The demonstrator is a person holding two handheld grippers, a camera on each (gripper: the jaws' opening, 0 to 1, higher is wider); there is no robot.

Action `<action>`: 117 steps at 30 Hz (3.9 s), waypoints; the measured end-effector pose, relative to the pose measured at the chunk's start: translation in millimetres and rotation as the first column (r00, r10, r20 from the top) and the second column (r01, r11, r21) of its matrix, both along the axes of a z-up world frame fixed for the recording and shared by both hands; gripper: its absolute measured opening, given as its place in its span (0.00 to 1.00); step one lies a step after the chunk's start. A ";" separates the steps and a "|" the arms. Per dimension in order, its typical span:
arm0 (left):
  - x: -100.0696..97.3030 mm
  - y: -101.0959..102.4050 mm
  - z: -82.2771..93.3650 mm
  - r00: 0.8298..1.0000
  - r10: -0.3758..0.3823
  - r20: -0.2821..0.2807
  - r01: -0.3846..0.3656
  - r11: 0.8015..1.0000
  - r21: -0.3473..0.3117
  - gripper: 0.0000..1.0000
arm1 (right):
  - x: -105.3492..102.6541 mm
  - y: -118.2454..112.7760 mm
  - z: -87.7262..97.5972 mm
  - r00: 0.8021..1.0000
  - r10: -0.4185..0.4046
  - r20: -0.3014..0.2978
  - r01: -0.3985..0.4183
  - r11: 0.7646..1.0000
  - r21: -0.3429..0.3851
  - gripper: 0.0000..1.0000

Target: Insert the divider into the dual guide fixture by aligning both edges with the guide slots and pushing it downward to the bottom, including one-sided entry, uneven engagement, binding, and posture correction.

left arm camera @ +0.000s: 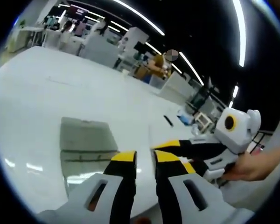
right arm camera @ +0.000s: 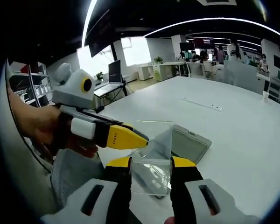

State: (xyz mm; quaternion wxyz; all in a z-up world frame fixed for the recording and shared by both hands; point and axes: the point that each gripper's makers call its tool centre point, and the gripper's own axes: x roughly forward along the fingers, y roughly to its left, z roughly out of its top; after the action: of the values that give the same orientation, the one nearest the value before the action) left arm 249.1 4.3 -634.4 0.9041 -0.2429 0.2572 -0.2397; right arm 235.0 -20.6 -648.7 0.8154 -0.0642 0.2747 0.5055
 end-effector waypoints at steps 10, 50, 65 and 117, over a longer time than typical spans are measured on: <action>0.2 -1.1 3.8 1.000 0.014 0.003 -0.014 1.000 -0.019 0.06 | 1.4 -2.1 -1.3 1.000 -0.020 -0.005 0.020 1.000 -0.002 0.27; 0.2 -1.8 0.8 0.999 0.042 -0.024 -0.044 0.995 -0.088 0.00 | 0.9 1.9 -7.8 0.996 -0.074 -0.044 0.075 0.997 0.002 0.28; -0.7 -1.0 2.0 0.999 0.041 -0.020 -0.043 0.994 -0.097 0.00 | 0.3 2.8 -6.8 0.997 -0.063 -0.041 0.063 0.998 0.008 0.29; -24.3 -6.3 9.7 0.977 -0.212 0.039 0.212 0.977 0.006 0.00 | 11.3 -18.2 20.3 0.964 0.246 0.100 -0.237 0.967 -0.096 0.28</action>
State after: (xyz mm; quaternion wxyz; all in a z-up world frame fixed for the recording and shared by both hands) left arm 224.9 -2.0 -624.6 0.8785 -0.2088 0.2639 -0.3391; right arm 246.3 -38.8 -628.5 0.7583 -0.1589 0.2398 0.5850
